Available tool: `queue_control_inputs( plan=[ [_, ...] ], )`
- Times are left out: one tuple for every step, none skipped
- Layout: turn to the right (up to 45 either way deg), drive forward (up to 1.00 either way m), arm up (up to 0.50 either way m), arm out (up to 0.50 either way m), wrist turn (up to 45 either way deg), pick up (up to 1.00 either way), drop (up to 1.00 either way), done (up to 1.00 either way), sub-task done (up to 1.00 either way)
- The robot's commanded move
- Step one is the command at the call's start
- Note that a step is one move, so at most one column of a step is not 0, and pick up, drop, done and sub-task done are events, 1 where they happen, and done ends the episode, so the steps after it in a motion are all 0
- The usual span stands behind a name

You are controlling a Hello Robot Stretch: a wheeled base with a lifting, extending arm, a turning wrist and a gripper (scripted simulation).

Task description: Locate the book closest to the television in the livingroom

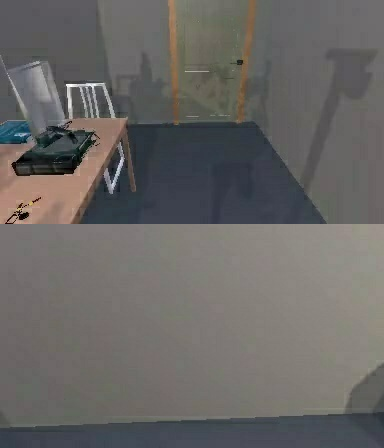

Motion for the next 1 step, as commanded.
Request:
queue_control_inputs(
  plan=[
    [-45.0,0.00,0.00,0.00,0.0,0.00,0.00,0.00,0.00]
  ],
)
